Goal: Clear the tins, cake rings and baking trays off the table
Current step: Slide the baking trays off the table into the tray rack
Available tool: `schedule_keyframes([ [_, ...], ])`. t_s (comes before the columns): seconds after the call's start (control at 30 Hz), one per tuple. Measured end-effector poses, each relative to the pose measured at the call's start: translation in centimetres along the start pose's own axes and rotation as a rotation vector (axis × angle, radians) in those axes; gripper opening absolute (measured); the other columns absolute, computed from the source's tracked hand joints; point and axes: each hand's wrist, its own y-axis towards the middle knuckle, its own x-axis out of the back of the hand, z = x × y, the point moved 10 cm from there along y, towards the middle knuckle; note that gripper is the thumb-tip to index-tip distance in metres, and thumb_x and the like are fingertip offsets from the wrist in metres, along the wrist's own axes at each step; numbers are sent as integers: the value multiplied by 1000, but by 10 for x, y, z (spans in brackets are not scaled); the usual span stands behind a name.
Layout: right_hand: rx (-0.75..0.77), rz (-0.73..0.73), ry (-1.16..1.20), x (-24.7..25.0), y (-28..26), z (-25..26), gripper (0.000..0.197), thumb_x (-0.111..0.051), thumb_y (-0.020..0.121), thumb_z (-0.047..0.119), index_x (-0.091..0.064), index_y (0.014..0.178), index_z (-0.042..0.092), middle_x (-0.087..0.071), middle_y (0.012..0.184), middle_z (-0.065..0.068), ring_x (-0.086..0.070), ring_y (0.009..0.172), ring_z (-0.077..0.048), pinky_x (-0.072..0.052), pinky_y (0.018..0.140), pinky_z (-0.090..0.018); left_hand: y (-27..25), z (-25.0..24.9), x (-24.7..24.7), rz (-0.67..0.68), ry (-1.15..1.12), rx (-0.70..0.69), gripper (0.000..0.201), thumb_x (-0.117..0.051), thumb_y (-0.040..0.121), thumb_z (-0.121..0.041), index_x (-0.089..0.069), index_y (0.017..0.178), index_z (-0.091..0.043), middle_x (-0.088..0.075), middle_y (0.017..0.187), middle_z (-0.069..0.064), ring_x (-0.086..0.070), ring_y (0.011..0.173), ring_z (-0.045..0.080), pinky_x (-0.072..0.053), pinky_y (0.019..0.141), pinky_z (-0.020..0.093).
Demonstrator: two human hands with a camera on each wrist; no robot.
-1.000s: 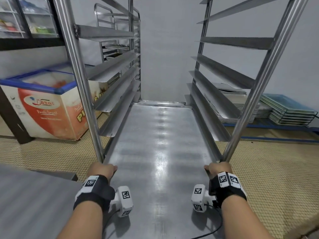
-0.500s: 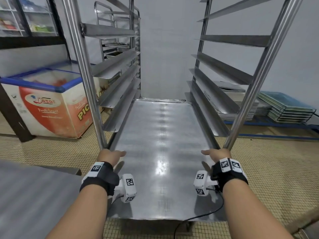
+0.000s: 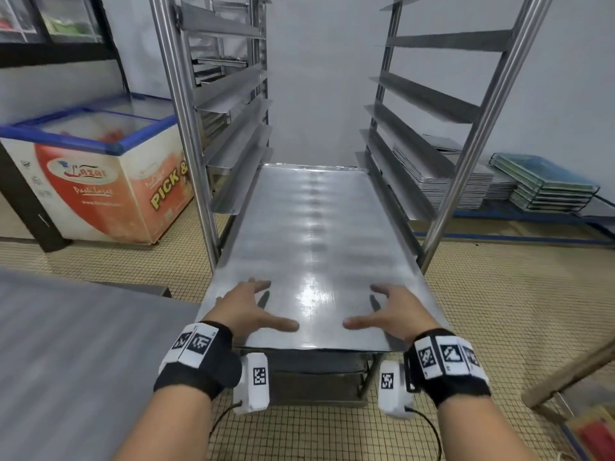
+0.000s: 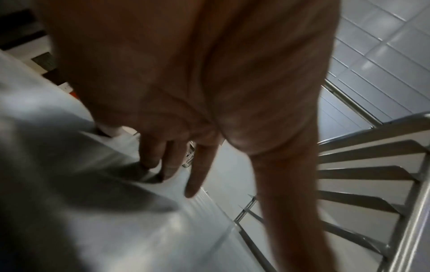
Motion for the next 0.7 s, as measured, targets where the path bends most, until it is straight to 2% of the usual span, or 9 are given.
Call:
schedule_keyframes([
  [0.07, 38, 31, -253, -16, -7, -2, 125, -91, 47, 60, -34, 153, 26, -16, 165, -2, -11, 152, -24, -13, 123, -46, -7, 4, -13, 98, 205, -27, 147, -84, 27, -75, -28, 156, -37, -3, 169, -4, 4, 156, 18, 4, 126, 50],
  [0.13, 92, 35, -411, -26, -9, -4, 128, -87, 47, 67, -28, 155, 30, -7, 166, 0, 2, 153, -25, -3, 123, -52, -13, 4, -25, 127, 357, -63, 144, -87, 34, -71, -20, 158, -40, 7, 169, -4, 16, 154, 16, 15, 122, 52],
  [0.23, 189, 19, -556, -38, -8, -5, 126, -87, 51, 62, -22, 156, 34, -8, 165, 4, 4, 153, -23, 6, 121, -54, -11, 4, -31, 0, 558, -90, 129, -93, 56, -48, -15, 158, -41, 7, 170, -1, 14, 155, 20, 12, 122, 58],
  [0.33, 260, -74, -693, -40, -2, -4, 102, -82, 69, 34, -24, 153, 35, -16, 162, 8, -2, 152, -21, 1, 121, -57, -4, 1, -32, -74, 692, -104, 113, -81, 70, -25, -12, 158, -39, 1, 170, 0, 10, 156, 25, 5, 121, 64],
  [0.37, 277, -96, -714, -39, 0, -3, 98, -79, 71, 30, -25, 153, 35, -18, 162, 9, -4, 152, -21, -1, 121, -58, -2, 0, -32, -80, 710, -108, 110, -77, 71, -21, -12, 158, -38, -1, 169, 0, 9, 156, 26, 4, 121, 65],
  [0.43, 313, -118, -752, -39, 6, -1, 94, -76, 73, 30, -26, 153, 33, -21, 161, 10, -7, 151, -21, -3, 121, -59, 4, -3, -30, -90, 715, -113, 108, -74, 71, -18, -13, 158, -37, -4, 169, 0, 7, 156, 26, 4, 121, 65],
  [0.63, 365, -123, -849, -40, 34, 7, 90, -73, 80, 35, -21, 153, 30, -18, 162, 9, -9, 150, -22, -6, 120, -60, 31, -8, -20, -102, 690, -115, 108, -77, 71, -28, -15, 158, -38, -6, 169, -1, 4, 156, 24, 4, 121, 64],
  [0.7, 368, -111, -852, -38, 46, 10, 89, -72, 82, 36, -19, 154, 29, -16, 162, 7, -7, 151, -24, -5, 120, -60, 42, -11, -16, -106, 680, -113, 108, -76, 70, -24, -16, 159, -38, -7, 169, -1, 4, 157, 23, 4, 122, 63],
])
